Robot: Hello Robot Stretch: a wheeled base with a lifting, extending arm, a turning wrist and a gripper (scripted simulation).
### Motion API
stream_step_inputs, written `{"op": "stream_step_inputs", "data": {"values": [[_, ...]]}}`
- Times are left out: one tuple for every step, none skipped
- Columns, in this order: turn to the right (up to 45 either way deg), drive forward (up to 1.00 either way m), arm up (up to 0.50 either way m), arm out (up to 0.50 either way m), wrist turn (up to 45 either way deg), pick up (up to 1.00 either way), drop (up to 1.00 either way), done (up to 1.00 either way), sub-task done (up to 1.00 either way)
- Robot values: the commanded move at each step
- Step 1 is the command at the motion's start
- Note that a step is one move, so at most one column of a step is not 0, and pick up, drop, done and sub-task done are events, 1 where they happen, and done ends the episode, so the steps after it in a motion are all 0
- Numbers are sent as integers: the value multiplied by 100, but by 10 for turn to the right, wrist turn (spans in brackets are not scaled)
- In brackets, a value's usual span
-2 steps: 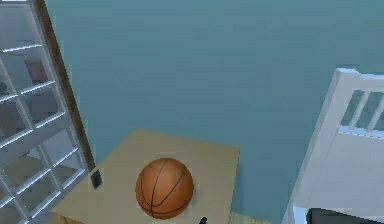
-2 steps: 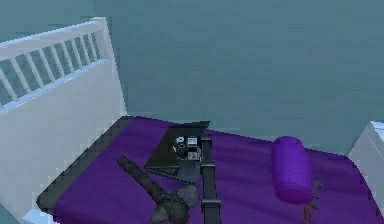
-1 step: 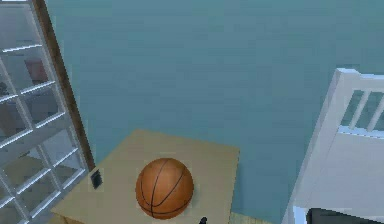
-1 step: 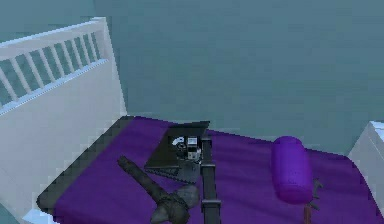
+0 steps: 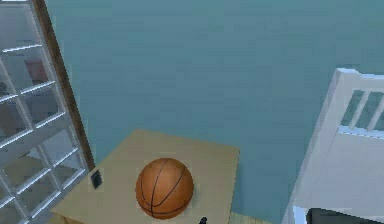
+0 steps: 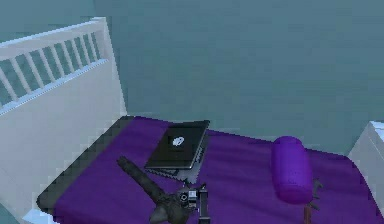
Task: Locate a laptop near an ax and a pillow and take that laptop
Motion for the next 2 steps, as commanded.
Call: {"op": "stream_step_inputs", "data": {"values": [[0,0,0,0,0,100,0,0,0],[0,0,10,0,0,0,0,0,0]]}}
